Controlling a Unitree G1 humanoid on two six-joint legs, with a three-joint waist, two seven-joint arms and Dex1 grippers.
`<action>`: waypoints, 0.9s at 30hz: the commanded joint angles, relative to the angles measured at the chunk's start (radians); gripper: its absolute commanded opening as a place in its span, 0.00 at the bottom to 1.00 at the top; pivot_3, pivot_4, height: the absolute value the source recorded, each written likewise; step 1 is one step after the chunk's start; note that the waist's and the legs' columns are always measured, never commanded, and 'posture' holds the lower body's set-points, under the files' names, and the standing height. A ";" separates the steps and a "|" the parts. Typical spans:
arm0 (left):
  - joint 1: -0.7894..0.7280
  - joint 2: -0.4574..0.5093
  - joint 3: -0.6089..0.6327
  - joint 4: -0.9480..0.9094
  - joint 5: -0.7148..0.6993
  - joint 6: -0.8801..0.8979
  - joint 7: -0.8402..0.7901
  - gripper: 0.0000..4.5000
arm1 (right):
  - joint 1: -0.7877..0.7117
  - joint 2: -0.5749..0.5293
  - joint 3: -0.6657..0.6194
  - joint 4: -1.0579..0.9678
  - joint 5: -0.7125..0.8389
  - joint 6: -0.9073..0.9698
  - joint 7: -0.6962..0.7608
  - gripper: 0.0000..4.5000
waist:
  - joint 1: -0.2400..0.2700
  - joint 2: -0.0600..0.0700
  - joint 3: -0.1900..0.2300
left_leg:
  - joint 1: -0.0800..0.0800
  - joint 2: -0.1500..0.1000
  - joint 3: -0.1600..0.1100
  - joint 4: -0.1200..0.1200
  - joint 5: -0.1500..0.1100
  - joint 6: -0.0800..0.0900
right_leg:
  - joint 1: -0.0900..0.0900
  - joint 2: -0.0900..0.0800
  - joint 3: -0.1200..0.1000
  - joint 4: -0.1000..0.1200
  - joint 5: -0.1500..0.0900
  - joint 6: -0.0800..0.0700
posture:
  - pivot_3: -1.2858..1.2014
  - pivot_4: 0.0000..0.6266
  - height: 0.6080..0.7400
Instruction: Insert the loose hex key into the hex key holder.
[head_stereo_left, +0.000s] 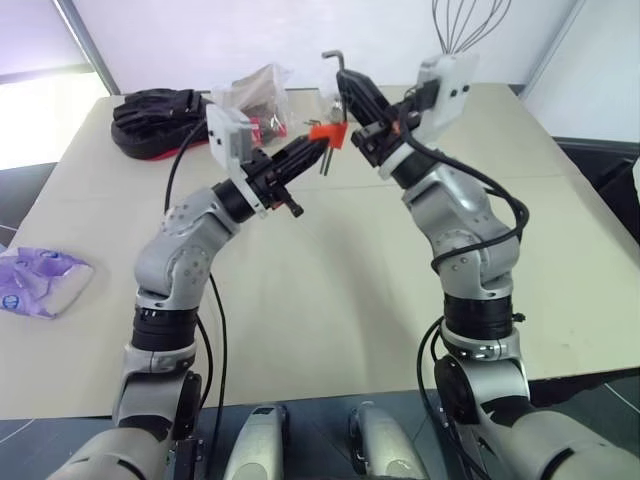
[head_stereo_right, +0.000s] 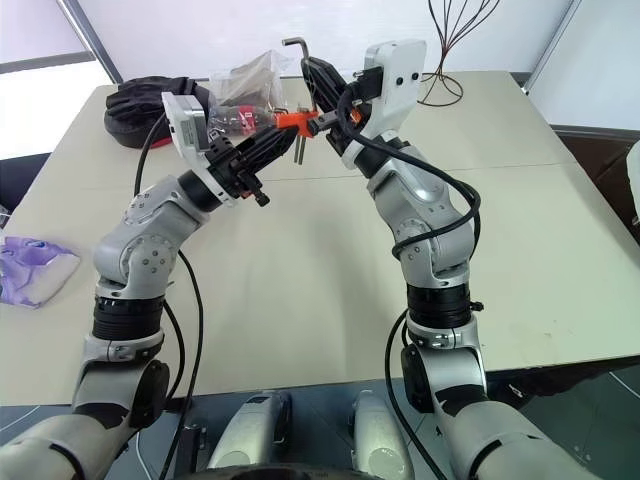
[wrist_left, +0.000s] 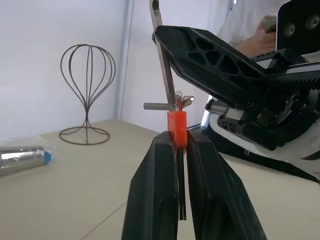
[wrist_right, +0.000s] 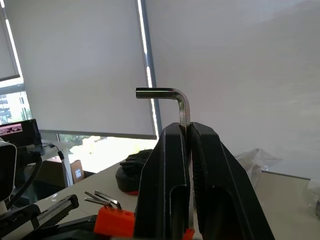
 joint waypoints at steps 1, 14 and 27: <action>-0.035 0.006 0.025 -0.018 -0.001 -0.025 0.004 0.00 | -0.032 0.001 -0.004 -0.034 0.004 -0.015 -0.001 0.00 | 0.000 0.000 0.000 | 0.000 0.000 0.000 0.000 0.000 0.000 | 0.000 0.000 0.000 0.000 0.000 0.000 | 0.52 0.24 1.00; -0.031 0.005 0.018 -0.012 0.013 -0.034 0.000 0.00 | -0.033 0.012 0.004 -0.045 0.008 -0.012 -0.009 0.00 | 0.000 0.000 0.000 | 0.000 0.000 0.000 0.000 0.000 0.000 | 0.000 0.000 0.000 0.000 0.000 0.000 | 0.52 0.24 1.00; -0.034 -0.001 0.019 -0.010 0.015 -0.039 0.002 0.00 | -0.032 0.017 0.008 -0.047 0.008 -0.013 -0.014 0.00 | 0.000 0.000 0.000 | 0.000 0.000 0.000 0.000 0.000 0.000 | 0.000 0.000 0.000 0.000 0.000 0.000 | 0.52 0.24 1.00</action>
